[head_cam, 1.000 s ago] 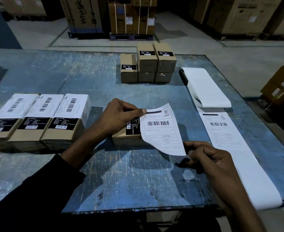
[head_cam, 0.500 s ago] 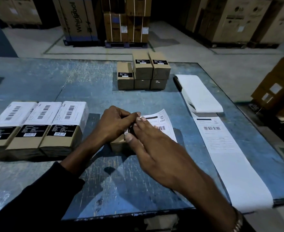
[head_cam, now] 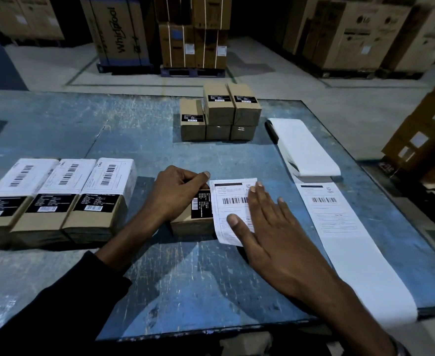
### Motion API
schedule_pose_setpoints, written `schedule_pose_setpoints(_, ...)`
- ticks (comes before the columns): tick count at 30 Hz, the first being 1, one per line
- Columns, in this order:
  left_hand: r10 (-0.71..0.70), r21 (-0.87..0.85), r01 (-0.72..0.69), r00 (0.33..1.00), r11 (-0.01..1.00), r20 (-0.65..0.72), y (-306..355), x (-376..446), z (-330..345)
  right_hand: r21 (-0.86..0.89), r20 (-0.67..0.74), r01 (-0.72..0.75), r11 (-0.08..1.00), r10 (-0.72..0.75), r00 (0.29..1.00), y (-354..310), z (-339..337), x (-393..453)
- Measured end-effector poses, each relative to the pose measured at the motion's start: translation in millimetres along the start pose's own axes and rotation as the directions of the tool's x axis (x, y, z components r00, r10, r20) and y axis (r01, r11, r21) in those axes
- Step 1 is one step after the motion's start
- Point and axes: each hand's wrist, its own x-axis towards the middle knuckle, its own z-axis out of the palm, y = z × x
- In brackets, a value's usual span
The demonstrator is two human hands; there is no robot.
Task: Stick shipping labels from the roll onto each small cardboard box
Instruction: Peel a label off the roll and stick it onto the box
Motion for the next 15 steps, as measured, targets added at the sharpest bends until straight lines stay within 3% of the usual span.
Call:
schedule_pose_setpoints(3, -0.008, -0.001, 0.008, 1.0, 1.0, -0.002, 1, 0, 0, 0.033, -0.05, -0.09, 0.995, 0.092, 0.995, 4, -10, -8)
schedule_pose_setpoints(6, -0.005, -0.005, 0.005, 1.0, 1.0, -0.008, 1, 1, 0, 0.03, -0.173, -0.05, 0.998, 0.055, 0.983, -7, -21, -9)
schedule_pose_setpoints(11, 0.007, 0.011, -0.006, 0.999, 1.0, -0.05, 3, 3, 0, 0.103, -0.008, 0.178, 0.979, -0.178, 0.984, -53, -12, 8)
schedule_pose_setpoints(15, -0.009, 0.055, 0.014, 0.996, 0.998, -0.089, 2, 2, -1, 0.035, 0.003, 0.206, 0.978, -0.207, 0.978, -48, 14, 16)
